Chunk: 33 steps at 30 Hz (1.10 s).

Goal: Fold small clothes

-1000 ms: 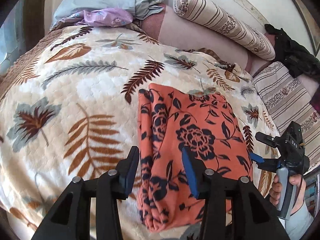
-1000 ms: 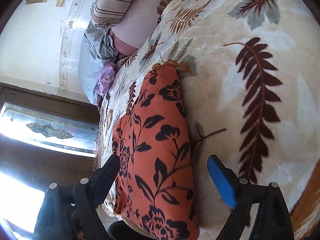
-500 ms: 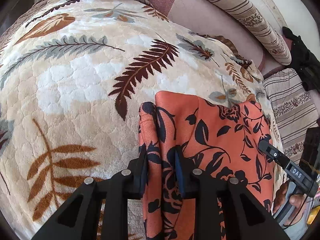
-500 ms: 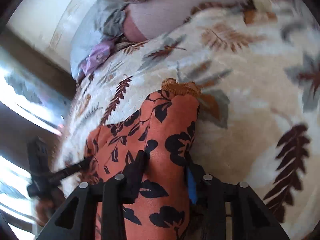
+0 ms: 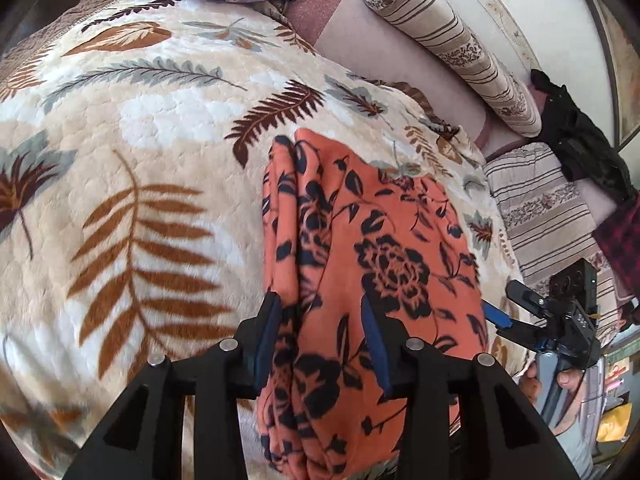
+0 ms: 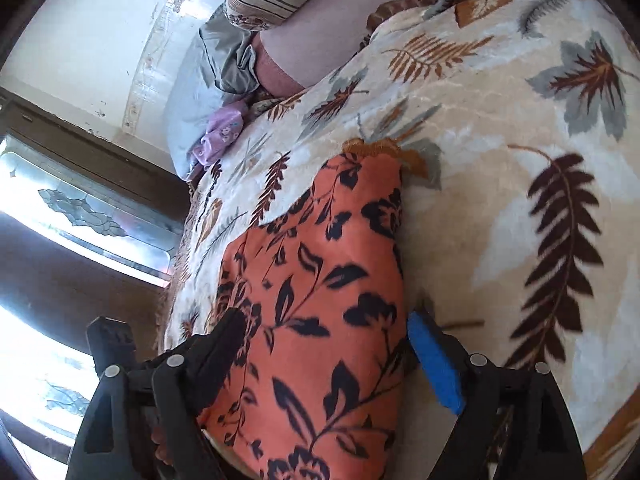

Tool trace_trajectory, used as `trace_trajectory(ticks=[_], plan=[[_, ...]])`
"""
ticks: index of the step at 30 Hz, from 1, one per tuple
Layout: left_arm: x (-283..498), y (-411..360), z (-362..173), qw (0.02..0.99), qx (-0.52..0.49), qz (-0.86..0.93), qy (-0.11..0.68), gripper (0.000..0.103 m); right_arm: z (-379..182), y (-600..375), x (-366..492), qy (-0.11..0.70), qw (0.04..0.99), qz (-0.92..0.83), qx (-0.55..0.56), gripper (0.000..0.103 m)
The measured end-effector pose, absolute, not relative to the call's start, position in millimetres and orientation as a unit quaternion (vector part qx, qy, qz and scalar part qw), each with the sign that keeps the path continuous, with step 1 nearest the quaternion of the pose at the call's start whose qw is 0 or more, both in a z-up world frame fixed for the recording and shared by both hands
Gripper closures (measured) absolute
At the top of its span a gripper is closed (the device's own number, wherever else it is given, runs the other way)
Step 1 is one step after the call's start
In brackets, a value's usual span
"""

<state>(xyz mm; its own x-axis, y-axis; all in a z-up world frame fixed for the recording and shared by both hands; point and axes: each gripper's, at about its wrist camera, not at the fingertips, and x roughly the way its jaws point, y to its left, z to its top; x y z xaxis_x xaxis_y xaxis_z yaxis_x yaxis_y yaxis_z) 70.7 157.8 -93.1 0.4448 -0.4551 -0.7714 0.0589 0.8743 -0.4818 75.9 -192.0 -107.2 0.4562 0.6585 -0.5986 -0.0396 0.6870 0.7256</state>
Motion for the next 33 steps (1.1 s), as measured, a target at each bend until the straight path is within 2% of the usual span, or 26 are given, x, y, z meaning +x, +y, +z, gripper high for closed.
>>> trace_trajectory(ticks=[2, 4, 5, 6, 8, 10, 11, 12, 13, 14, 15, 16, 17, 18, 20, 21, 23, 24, 26, 27, 28, 33], plan=[[63, 152, -107, 0.826, -0.176, -0.142, 0.517, 0.074, -122, -189, 60, 0.497, 0.770, 0.225, 0.331, 0.017], [64, 153, -114, 0.823, -0.187, -0.139, 0.517, 0.074, -134, -177, 52, 0.513, 0.767, 0.240, 0.301, 0.021], [65, 152, -113, 0.822, -0.189, -0.137, 0.520, 0.074, -131, -165, 48, 0.507, 0.786, 0.247, 0.252, 0.032], [66, 151, -111, 0.822, -0.185, -0.134, 0.522, 0.074, -126, -151, 43, 0.503, 0.808, 0.239, 0.190, 0.053], [62, 149, -101, 0.830, -0.171, -0.127, 0.515, 0.074, -115, -139, 38, 0.493, 0.828, 0.225, 0.148, 0.053], [52, 152, -93, 0.834, -0.179, -0.134, 0.504, 0.065, -113, -144, 39, 0.493, 0.824, 0.218, 0.175, 0.053], [46, 154, -90, 0.833, -0.194, -0.144, 0.498, 0.049, -116, -151, 39, 0.496, 0.816, 0.215, 0.207, 0.051], [40, 156, -89, 0.833, -0.207, -0.151, 0.491, 0.032, -123, -159, 40, 0.498, 0.805, 0.211, 0.243, 0.033], [35, 155, -89, 0.836, -0.210, -0.149, 0.485, 0.028, -129, -167, 39, 0.500, 0.795, 0.203, 0.276, 0.013], [31, 152, -94, 0.839, -0.196, -0.145, 0.487, 0.028, -134, -175, 36, 0.499, 0.787, 0.195, 0.305, 0.008], [30, 146, -101, 0.837, -0.169, -0.141, 0.501, 0.035, -138, -180, 34, 0.495, 0.781, 0.194, 0.327, 0.008], [30, 138, -111, 0.833, -0.140, -0.133, 0.519, 0.053, -138, -183, 31, 0.492, 0.777, 0.199, 0.338, 0.008], [30, 134, -117, 0.833, -0.127, -0.125, 0.523, 0.066, -135, -182, 30, 0.487, 0.779, 0.205, 0.338, 0.008], [28, 131, -115, 0.842, -0.122, -0.119, 0.512, 0.066, -130, -179, 28, 0.480, 0.786, 0.214, 0.325, 0.010], [25, 126, -114, 0.849, -0.104, -0.114, 0.505, 0.066, -123, -165, 27, 0.483, 0.808, 0.216, 0.259, 0.028], [24, 125, -114, 0.852, -0.100, -0.113, 0.501, 0.066, -125, -156, 28, 0.498, 0.812, 0.211, 0.222, 0.052], [22, 126, -112, 0.854, -0.099, -0.114, 0.498, 0.066, -130, -153, 28, 0.512, 0.807, 0.201, 0.217, 0.054], [22, 127, -113, 0.855, -0.101, -0.114, 0.496, 0.064, -131, -155, 29, 0.514, 0.801, 0.200, 0.232, 0.054], [19, 130, -112, 0.858, -0.099, -0.115, 0.491, 0.063, -131, -162, 31, 0.518, 0.789, 0.193, 0.267, 0.032], [18, 130, -112, 0.860, -0.095, -0.113, 0.489, 0.061, -129, -168, 31, 0.513, 0.786, 0.189, 0.287, 0.012], [18, 130, -112, 0.861, -0.092, -0.111, 0.487, 0.060, -126, -172, 32, 0.504, 0.788, 0.187, 0.302, 0.010], [20, 127, -112, 0.864, -0.088, -0.109, 0.483, 0.058, -113, -186, 51, 0.482, 0.796, 0.174, 0.324, 0.010]])
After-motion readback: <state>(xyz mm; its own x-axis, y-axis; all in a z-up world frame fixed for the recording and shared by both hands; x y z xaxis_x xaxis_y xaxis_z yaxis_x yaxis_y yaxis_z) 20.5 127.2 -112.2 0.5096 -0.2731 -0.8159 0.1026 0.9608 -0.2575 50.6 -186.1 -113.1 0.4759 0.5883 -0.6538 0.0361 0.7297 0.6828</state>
